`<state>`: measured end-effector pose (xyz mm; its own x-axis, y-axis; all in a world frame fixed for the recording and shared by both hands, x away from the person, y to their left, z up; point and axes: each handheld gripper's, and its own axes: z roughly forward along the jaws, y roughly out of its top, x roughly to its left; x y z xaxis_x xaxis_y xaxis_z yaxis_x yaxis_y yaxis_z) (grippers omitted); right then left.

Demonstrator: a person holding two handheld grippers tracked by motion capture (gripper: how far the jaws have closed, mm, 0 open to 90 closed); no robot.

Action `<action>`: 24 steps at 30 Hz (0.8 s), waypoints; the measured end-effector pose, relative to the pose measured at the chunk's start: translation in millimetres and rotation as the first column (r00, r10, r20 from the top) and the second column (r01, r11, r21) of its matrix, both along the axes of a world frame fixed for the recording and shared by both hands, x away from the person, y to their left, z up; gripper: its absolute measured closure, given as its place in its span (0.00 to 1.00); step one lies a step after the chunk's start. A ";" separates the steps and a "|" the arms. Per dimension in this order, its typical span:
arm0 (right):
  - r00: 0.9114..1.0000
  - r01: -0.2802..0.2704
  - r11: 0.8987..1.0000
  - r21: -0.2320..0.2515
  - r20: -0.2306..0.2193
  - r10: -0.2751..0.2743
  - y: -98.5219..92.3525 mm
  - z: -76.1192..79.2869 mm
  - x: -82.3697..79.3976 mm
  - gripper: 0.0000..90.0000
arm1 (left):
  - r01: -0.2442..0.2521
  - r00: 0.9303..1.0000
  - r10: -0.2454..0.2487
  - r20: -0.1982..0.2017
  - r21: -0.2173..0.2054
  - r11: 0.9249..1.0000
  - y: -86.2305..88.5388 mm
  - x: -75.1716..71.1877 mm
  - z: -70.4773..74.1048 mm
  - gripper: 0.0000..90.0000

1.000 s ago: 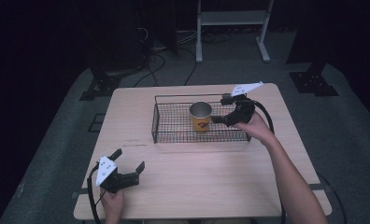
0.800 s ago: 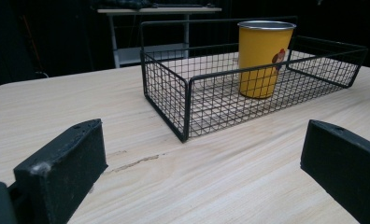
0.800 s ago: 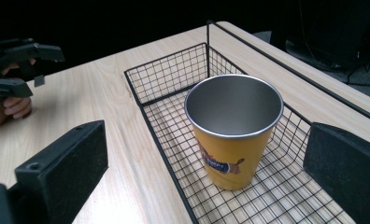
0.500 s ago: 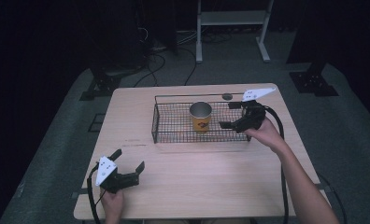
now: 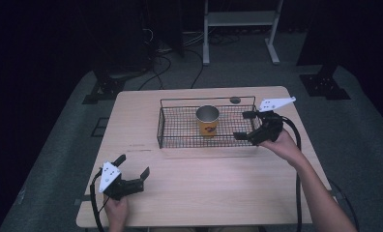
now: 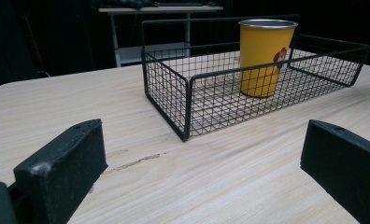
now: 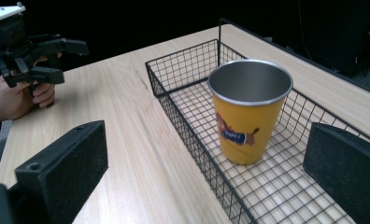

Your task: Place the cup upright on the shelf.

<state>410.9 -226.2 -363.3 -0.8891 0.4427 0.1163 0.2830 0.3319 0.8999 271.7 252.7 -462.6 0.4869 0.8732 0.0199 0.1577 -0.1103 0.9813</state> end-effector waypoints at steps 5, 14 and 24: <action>1.000 0.004 1.000 -0.003 -0.005 -0.004 -5.6 -6.0 -6.4 0.00 | -0.001 1.000 0.001 0.001 0.002 1.000 -0.3 0.0 0.0 0.00; 1.000 0.007 1.000 0.005 -0.005 -0.007 -15.1 -12.7 -16.9 0.00 | -0.003 1.000 0.003 0.004 0.003 1.000 -0.7 0.1 0.2 0.00; 1.000 0.013 1.000 0.014 -0.010 -0.013 -22.4 -21.7 -28.1 0.00 | -0.002 1.000 0.002 0.004 0.003 1.000 -0.7 0.0 0.2 0.00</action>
